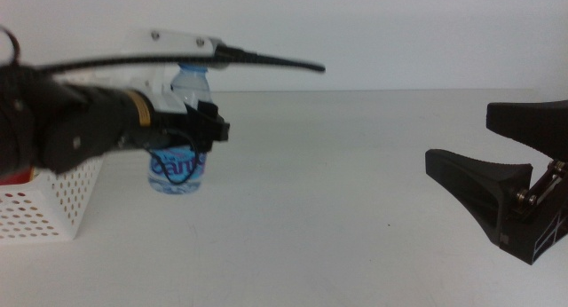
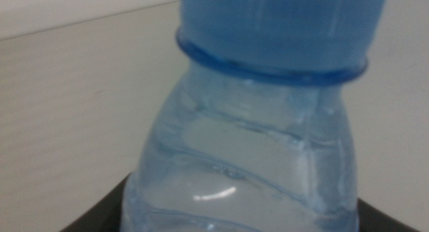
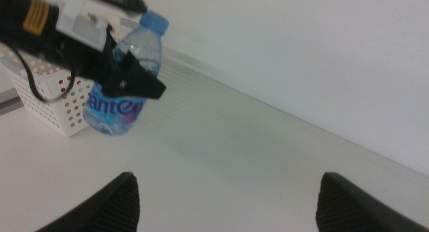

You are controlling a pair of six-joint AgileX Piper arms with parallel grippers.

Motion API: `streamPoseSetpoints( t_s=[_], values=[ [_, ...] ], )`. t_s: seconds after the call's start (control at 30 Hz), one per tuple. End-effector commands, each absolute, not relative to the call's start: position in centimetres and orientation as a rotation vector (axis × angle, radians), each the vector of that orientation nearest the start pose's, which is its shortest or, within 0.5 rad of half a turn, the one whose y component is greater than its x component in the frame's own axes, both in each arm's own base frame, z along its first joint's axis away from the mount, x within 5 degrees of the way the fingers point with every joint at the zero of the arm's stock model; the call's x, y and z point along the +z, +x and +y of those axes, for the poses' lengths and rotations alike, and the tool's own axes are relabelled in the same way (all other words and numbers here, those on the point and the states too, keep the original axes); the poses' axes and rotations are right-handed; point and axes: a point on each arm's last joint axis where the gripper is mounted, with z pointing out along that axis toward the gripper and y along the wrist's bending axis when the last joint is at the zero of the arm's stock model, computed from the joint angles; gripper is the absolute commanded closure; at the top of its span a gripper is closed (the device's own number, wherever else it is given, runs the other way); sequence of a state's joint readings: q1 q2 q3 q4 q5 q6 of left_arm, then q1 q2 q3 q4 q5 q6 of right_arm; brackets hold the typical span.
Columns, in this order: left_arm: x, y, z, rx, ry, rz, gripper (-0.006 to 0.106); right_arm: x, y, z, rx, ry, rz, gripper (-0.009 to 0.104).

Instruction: Use arms to grab the bottles and put them into the dustbin to the left of the table.

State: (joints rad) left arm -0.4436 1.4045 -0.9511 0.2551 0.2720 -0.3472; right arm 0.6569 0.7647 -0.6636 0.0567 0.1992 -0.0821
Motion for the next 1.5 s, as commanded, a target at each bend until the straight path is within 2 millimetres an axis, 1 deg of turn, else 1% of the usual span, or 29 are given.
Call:
streamPoseSetpoints(
  t_s=[0.0,0.17,0.3,0.43,0.53,0.63,0.7,0.9,1.0,1.07,1.13,1.2,1.27,1.47],
  values=[
    [33.6,28.0,-12.6,-0.242,0.326,2.052,0.093,36.1,12.8,10.0,0.465,-0.590,1.598,0.024],
    [36.4,28.7,-11.4,-0.152,0.298,2.135,0.093,36.1,12.8,10.0,0.465,-0.590,1.598,0.024],
    [38.0,30.0,-10.2,-0.117,0.258,2.186,0.093,36.1,12.8,10.0,0.465,-0.590,1.598,0.024],
    [39.2,31.5,-7.9,-0.056,0.227,2.246,0.093,36.1,12.8,10.0,0.465,-0.590,1.598,0.024],
    [39.7,32.5,-5.9,-0.023,0.201,2.299,0.093,36.1,12.8,10.0,0.465,-0.590,1.598,0.024],
    [39.9,33.6,-3.4,0.009,0.162,2.332,0.093,36.1,12.8,10.0,0.465,-0.590,1.598,0.024],
    [39.9,34.2,-1.3,0.030,0.123,2.359,0.093,36.1,12.8,10.0,0.465,-0.590,1.598,0.024],
    [39.8,34.8,4.8,0.128,0.017,2.440,0.093,36.1,12.8,10.0,0.465,-0.590,1.598,0.024],
    [40.0,35.1,7.2,0.154,-0.033,2.440,0.093,36.1,12.8,10.0,0.465,-0.590,1.598,0.024],
    [39.9,35.2,8.5,0.169,-0.068,2.441,0.093,36.1,12.8,10.0,0.465,-0.590,1.598,0.024],
    [39.4,35.5,9.4,0.170,-0.098,2.452,0.093,36.1,12.8,10.0,0.465,-0.590,1.598,0.024],
    [38.5,36.0,10.3,0.168,-0.126,2.476,0.093,36.1,12.8,10.0,0.465,-0.590,1.598,0.024],
    [37.5,36.5,10.7,0.148,-0.146,2.498,0.093,36.1,12.8,10.0,0.465,-0.590,1.598,0.024],
    [34.0,38.6,11.3,0.110,-0.157,2.579,0.093,36.1,12.8,10.0,0.465,-0.590,1.598,0.024]
  ],
)
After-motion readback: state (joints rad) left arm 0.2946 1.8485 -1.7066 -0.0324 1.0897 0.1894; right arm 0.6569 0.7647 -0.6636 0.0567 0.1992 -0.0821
